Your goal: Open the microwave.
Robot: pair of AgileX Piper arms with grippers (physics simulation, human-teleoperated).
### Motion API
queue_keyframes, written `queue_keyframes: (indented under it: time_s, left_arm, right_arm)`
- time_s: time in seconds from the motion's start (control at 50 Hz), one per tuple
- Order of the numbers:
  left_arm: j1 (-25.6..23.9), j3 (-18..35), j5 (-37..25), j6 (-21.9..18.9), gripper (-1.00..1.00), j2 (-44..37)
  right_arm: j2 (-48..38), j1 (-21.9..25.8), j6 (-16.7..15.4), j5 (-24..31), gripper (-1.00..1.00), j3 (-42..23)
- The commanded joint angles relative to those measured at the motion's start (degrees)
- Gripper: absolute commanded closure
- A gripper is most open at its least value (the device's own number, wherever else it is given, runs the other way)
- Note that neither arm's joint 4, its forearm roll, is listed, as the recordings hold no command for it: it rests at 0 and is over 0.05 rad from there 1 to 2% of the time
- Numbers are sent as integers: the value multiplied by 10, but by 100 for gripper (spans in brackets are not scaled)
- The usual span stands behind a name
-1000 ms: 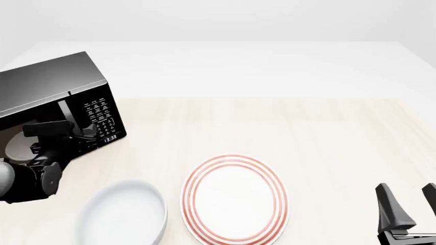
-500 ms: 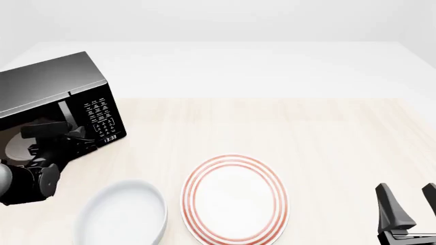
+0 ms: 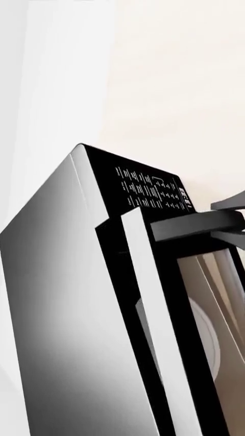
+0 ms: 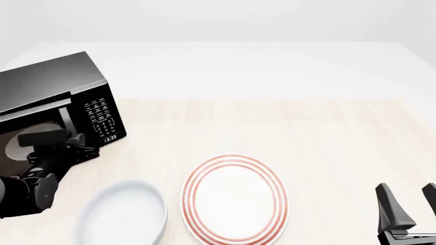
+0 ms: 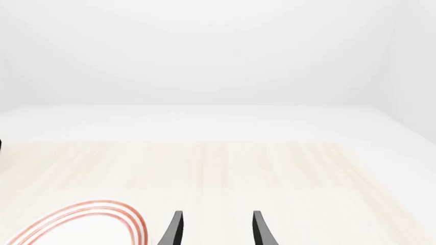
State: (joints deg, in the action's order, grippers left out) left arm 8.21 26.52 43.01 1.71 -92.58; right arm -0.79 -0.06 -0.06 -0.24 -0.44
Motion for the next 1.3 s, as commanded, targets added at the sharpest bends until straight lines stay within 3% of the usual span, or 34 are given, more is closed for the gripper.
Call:
queue_keyframes:
  time_s: [0.02,1.3]
  left_arm:
    - [-25,10,12,10,100,48]
    - [-59,-91,13,6,100,182]
  right_arm:
    - [0,0,0,0,-100,0]
    - [0,0,0,0,-100,0]
